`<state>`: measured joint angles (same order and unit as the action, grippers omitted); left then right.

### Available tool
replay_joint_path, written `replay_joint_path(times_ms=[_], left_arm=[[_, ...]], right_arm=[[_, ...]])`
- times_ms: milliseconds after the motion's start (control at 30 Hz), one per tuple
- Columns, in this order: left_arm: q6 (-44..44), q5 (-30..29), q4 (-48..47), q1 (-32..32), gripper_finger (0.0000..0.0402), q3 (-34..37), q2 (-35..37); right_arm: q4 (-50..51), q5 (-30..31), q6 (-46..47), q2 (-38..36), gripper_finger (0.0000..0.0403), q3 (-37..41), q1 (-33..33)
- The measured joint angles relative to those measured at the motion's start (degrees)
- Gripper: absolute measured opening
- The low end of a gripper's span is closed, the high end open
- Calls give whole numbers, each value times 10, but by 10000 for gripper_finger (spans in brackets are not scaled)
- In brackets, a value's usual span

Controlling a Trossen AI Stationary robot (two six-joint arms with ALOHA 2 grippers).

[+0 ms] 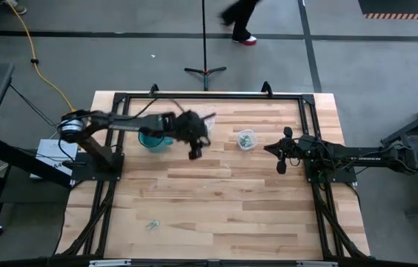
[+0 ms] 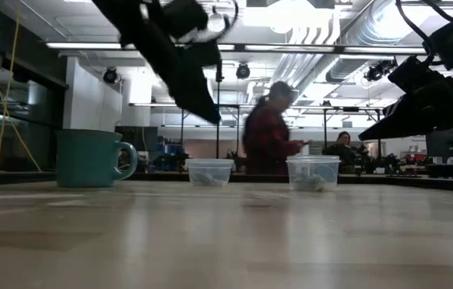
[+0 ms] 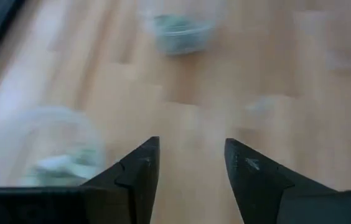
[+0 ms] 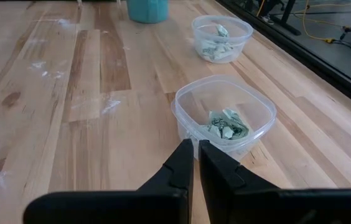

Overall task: Pick and place items into bin
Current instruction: Put the stevia packet into the large transparent bin

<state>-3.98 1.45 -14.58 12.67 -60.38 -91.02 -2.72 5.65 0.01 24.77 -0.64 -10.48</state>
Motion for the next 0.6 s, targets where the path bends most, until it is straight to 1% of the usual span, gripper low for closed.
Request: replay_joint_path(times_ms=[67,167,300,367,400,467,533,600], left_arm=[[46,0,-29,-50,206,0,29],[153,-1,-76,-139,195,0,53],[296,-51,-125,-274,182,0,47],[374,-64,-152,-337,176,0,38],[424,-65,-173,-365,172,1,34],[537,-65,-184,-416,166,0,26],[648,-68,-214,-458,159,0,26],[753,-68,-223,-491,152,0,22]], right_arm=[[0,0,0,0,16,0,0],[2,0,2,0,16,0,0],[2,1,2,0,16,0,0],[1,1,2,0,16,0,0],[1,1,2,0,16,0,0],[2,1,1,0,16,0,0],[1,1,1,0,16,0,0],[2,1,1,0,17,0,0]])
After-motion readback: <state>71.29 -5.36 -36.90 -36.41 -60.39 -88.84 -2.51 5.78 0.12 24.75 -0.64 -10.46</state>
